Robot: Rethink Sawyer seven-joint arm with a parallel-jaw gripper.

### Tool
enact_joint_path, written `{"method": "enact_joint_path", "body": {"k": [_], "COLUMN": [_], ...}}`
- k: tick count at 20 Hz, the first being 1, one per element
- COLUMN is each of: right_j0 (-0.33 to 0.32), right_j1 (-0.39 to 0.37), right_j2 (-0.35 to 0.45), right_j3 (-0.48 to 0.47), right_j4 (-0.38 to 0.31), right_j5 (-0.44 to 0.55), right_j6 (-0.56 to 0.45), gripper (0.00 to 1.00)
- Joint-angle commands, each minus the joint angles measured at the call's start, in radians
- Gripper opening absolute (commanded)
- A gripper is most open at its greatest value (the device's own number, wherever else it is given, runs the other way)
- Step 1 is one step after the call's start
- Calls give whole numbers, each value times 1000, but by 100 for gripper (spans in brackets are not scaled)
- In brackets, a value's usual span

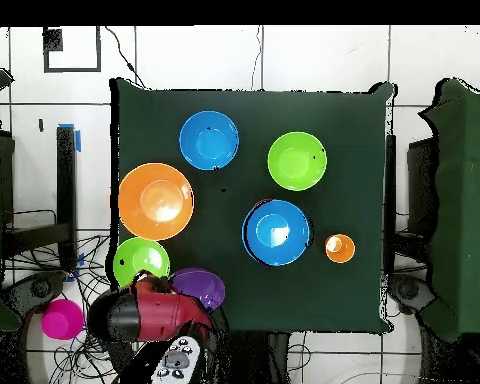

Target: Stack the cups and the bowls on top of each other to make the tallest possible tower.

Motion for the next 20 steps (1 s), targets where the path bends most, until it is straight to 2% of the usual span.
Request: {"method": "enact_joint_path", "body": {"k": [1, 3, 7, 14, 16, 20], "right_j0": [56, 102, 161, 165, 157, 134], "right_j1": [-166, -190, -234, -271, -282, -274], "right_j2": [50, -32, -140, -198, -203, -215], "right_j3": [-2, -65, -186, -326, -355, -412], "right_j4": [108, 82, 25, -25, -32, -61], "right_j5": [297, 420, 636, 899, 944, 964], "right_j6": [285, 308, 361, 366, 353, 304], "gripper": [0, 0, 0, 0, 0, 0]}}
